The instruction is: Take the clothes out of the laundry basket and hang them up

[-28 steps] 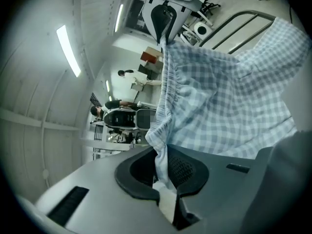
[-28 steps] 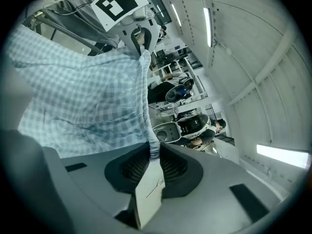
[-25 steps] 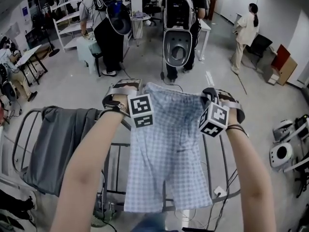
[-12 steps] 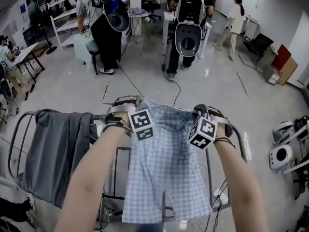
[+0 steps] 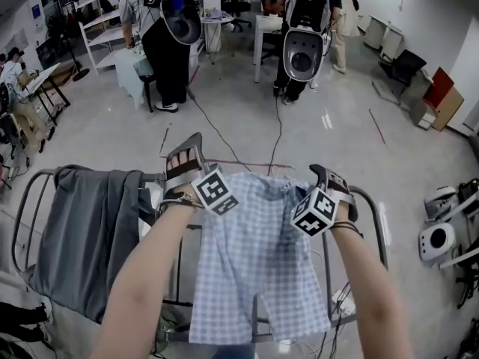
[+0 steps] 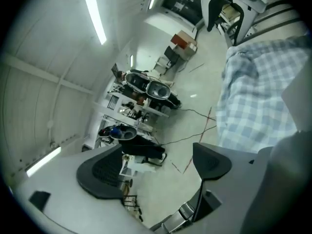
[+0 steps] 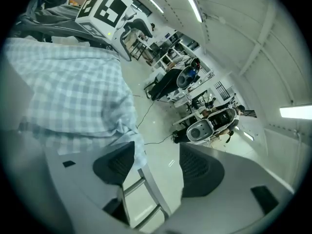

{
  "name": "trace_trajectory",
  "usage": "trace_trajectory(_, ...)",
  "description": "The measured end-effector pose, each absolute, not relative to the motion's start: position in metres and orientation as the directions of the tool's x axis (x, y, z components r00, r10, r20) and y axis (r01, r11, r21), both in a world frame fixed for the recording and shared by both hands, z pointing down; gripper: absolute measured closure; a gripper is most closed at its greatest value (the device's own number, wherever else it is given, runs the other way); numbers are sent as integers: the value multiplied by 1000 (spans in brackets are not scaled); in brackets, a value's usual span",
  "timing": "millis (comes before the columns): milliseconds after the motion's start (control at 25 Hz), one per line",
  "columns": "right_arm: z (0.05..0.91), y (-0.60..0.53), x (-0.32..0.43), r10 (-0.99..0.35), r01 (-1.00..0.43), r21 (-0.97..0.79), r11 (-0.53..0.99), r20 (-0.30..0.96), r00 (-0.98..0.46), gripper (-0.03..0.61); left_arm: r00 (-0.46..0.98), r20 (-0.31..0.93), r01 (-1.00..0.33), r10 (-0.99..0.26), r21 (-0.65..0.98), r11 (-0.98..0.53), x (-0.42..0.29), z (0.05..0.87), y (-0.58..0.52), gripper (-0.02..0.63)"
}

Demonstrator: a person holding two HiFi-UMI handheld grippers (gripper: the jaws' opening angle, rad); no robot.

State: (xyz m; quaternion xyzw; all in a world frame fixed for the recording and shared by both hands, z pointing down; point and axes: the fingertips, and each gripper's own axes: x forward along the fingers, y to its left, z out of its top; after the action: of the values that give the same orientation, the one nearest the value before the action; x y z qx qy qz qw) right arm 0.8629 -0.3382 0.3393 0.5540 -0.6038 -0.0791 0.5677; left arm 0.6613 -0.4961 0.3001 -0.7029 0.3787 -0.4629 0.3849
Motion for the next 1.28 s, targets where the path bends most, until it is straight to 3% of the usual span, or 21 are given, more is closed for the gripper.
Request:
trace_trajectory(240,335,-302,854,-773,-593,729,342,578,263,310,276,372,-216,-886,-874,-435,643,300,-463,183)
trace_trajectory(520,280,-250,831,-855,-661,727,184,450,257,278,267,366,-297,-891,-849,-437,613,267,-409,178)
trace_trajectory(840,236,-171,791,-881,-730,663,169,434,190,278,354,336,-582,-873,-651,-487,578,210,-331,179)
trace_trajectory(1040,213,-124,759,-882,-780,605,161,443,161,279,388,233,-660,-892,-605,-445,544,173,-292,178)
trace_trajectory(1280,180,-71,740,-915,-838,541,61,365,169,279,427,156,-733,-891,-517,-442,511,138,-240,179)
